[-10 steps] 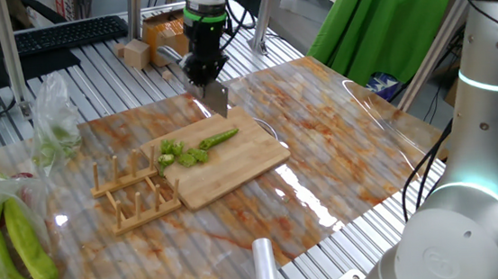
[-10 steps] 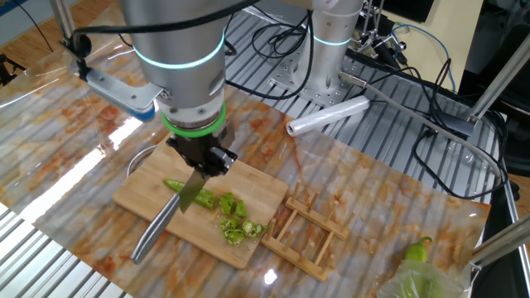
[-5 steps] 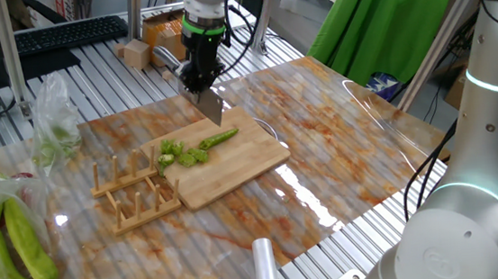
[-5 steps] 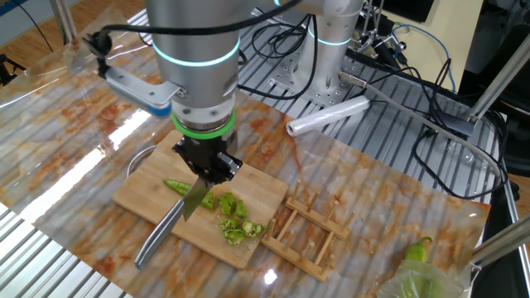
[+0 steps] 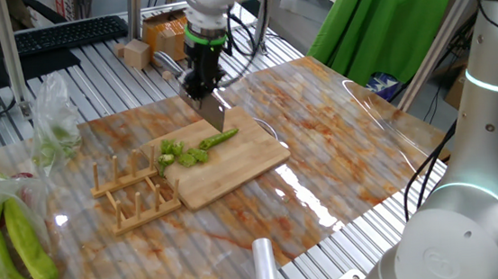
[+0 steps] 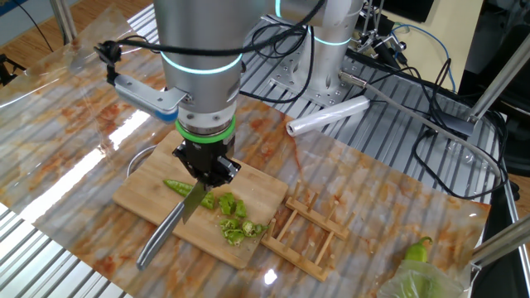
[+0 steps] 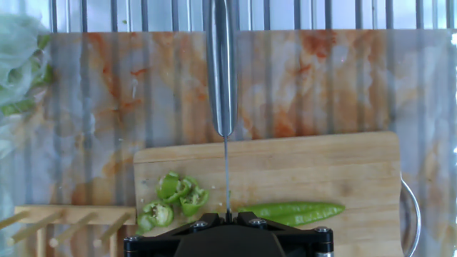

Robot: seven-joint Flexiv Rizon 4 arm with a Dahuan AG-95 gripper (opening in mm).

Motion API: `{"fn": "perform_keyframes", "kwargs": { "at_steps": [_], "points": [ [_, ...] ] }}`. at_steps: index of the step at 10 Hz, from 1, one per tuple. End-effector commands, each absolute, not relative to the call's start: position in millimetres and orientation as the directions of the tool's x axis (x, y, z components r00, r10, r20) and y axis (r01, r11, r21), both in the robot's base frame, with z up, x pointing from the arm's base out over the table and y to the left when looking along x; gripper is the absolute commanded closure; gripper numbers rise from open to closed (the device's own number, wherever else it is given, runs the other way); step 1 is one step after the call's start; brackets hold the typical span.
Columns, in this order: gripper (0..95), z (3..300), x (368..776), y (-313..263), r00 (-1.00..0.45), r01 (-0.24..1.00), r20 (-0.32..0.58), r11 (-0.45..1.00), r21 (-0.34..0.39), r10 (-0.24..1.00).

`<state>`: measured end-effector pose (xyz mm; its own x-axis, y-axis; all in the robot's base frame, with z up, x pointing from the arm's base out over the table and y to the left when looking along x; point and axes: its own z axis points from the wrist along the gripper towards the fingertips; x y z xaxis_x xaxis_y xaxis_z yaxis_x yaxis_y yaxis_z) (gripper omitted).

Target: Chop the chili peppers

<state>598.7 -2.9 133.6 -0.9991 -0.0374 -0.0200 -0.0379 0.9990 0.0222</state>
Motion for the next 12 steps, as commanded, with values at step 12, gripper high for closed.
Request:
{"fn": "perform_keyframes", "kwargs": {
  "at_steps": [12],
  "points": [
    [95.0, 85, 576, -27, -0.997, -0.054, -0.063, 0.998, 0.036, -0.052]
  ]
}}
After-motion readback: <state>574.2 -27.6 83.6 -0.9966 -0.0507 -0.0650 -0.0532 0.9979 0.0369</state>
